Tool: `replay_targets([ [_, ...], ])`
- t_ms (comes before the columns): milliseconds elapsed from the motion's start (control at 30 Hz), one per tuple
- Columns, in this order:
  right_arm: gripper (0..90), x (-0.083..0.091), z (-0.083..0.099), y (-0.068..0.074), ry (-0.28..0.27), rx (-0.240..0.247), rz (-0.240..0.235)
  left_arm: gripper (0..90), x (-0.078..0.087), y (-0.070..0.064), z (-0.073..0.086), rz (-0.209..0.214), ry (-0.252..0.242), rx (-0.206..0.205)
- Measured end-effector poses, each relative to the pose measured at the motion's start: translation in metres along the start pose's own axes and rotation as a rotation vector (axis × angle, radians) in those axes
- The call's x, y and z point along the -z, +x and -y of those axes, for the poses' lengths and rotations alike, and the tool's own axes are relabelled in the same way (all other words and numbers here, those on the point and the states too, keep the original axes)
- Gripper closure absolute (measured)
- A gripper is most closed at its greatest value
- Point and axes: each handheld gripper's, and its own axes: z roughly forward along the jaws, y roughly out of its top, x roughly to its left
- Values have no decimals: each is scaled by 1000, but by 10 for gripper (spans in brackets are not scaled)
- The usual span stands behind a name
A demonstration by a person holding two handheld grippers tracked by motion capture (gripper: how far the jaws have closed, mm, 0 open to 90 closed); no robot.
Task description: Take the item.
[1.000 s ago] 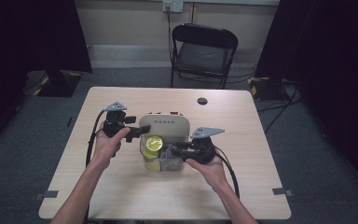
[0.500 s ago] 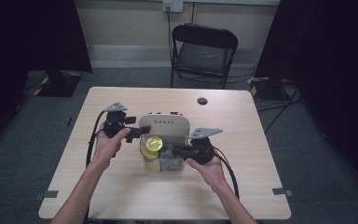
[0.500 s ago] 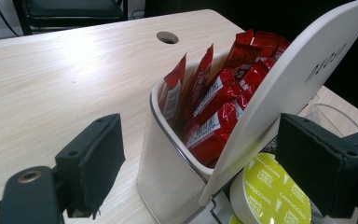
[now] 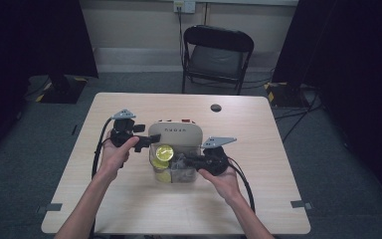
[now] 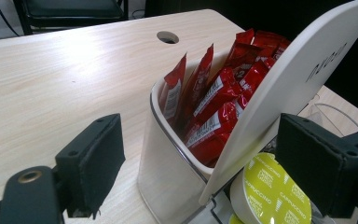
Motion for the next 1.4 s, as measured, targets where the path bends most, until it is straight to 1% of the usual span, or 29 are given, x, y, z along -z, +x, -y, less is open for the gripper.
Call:
replay_targets([
  [33, 871, 0, 0, 0, 2, 0, -8, 154, 0, 0, 0, 2, 0, 1],
  [67, 871, 0, 0, 0, 2, 0, -8, 154, 0, 0, 0, 2, 0, 1],
  [100, 900, 0, 0, 0, 2, -2, -12, 154, 0, 0, 0, 1, -2, 2],
  [233, 900, -2, 1, 0, 10, -1, -13, 155, 0, -1, 0, -5, -2, 2],
  [300, 900, -1, 0, 0, 6, 3, -11, 160, 2, -2, -1, -12, 7, -1],
  [367, 900, 1, -1, 0, -2, 1, -14, 174, 2, -3, -1, -2, -2, 24],
  [433, 900, 4, -2, 0, -13, 3, -11, 177, 2, -5, -2, -6, 1, 9],
  [600, 900, 8, -4, 1, -30, 3, -14, 174, 2, -3, -1, -3, 3, 17],
  [867, 900, 13, -7, 1, -61, -3, -20, 160, 1, -1, -1, -2, 1, 6],
  [900, 900, 14, -9, 2, -69, 1, -22, 157, 0, -1, -1, -1, 0, 12],
  [933, 900, 14, -9, 2, -69, 1, -22, 157, 0, -1, -1, -1, 0, 12],
  [967, 900, 16, -11, 3, -83, 5, -25, 157, 0, -1, 0, -2, 4, 9],
  [1033, 900, 18, -13, 4, -93, 8, -28, 157, 0, -1, 0, -3, 5, 8],
  [1400, 900, 22, -17, 5, -119, 13, -36, 156, 0, -1, 0, -1, 4, 9],
])
